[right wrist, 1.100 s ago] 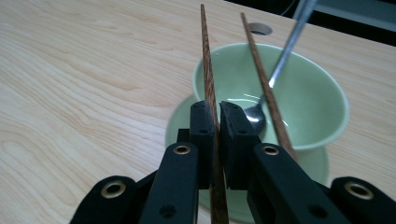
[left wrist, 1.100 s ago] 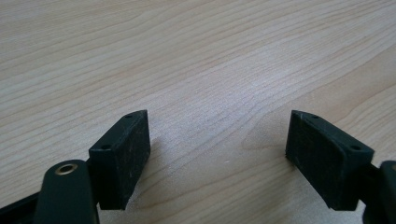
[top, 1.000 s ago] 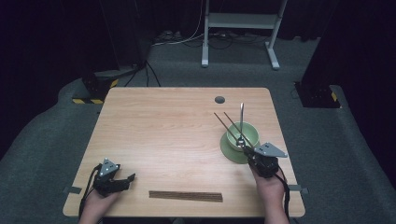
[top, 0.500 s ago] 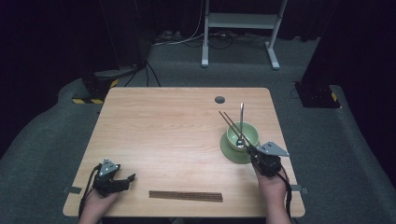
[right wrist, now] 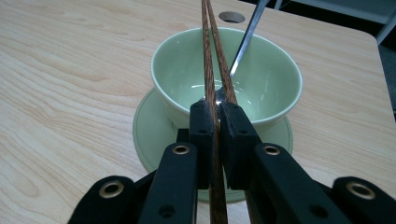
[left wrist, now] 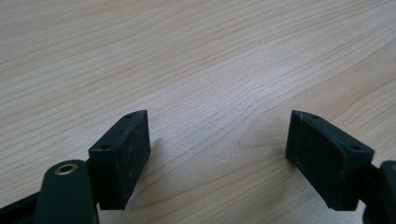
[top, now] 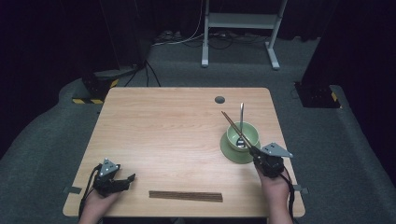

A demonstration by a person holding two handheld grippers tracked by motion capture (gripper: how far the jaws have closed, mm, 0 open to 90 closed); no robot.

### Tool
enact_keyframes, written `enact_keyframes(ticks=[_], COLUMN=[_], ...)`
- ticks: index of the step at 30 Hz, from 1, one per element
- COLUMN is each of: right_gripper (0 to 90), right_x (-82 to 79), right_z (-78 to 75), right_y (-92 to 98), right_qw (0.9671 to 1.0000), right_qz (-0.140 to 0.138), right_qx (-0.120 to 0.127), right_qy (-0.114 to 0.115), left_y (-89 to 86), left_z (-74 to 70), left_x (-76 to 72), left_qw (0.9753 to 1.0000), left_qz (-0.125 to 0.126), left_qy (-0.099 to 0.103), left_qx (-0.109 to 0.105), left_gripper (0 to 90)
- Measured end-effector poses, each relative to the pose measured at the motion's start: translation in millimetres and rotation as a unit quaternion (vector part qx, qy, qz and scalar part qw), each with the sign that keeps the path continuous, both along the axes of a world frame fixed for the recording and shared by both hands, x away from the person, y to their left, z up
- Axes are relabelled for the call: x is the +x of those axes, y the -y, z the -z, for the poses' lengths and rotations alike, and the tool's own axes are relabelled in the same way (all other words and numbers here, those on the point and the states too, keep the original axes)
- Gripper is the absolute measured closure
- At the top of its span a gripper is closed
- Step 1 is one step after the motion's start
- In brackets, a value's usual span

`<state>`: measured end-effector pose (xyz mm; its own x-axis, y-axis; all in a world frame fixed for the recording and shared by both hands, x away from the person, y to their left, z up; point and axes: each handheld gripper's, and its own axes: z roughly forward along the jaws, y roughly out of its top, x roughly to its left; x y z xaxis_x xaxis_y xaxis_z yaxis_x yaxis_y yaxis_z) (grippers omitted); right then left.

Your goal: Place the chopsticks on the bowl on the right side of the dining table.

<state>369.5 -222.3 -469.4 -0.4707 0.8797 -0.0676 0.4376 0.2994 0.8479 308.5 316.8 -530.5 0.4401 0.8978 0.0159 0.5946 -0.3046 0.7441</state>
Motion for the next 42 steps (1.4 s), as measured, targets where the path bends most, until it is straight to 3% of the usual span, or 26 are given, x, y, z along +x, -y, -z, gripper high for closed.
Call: enact_keyframes(ticks=[8,13,16,20,23,27,31,42], right_gripper=[80.7,70.0,56.9,45.3,41.7,42.0,43.4,49.5], right_x=[-0.9,-4.2,-8.8,-20.0,-33.0,-44.4,-40.8,-23.6], right_z=[-0.8,-7.2,-11.6,-11.7,-7.5,4.4,9.3,20.0], right_y=[0.5,0.9,2.7,9.9,18.9,25.3,25.2,-6.2], right_qw=[1.0,0.9998,0.9996,0.9994,0.9988,0.9983,0.9977,0.998], right_qz=[0.002,0.003,0.011,0.03,0.045,0.058,0.066,0.063], right_qx=[0.007,0.02,0.025,0.014,0.016,0.006,0.017,0.003], right_qy=[-0.001,0.006,0.008,0.011,0.012,0.003,-0.003,-0.006], left_y=[1.0,1.1,0.3,1.0,-0.1,0.5,0.5,0.2], left_z=[0.0,0.0,0.0,0.0,0.0,0.0,0.0,0.2], left_x=[-1.2,-1.4,-0.8,-1.3,-0.4,-0.8,-1.0,-0.5], left_qw=[1.0,1.0,1.0,1.0,1.0,1.0,1.0,1.0], left_qz=[-0.001,-0.002,-0.003,-0.001,0.0,0.003,0.001,0.002], left_qy=[0.003,0.003,0.001,0.003,0.0,0.0,0.0,-0.002], left_qx=[0.002,0.003,0.001,0.002,-0.001,0.0,-0.001,-0.004], left_gripper=[22.1,22.1,22.1,22.3,22.3,22.4,22.1,22.3])
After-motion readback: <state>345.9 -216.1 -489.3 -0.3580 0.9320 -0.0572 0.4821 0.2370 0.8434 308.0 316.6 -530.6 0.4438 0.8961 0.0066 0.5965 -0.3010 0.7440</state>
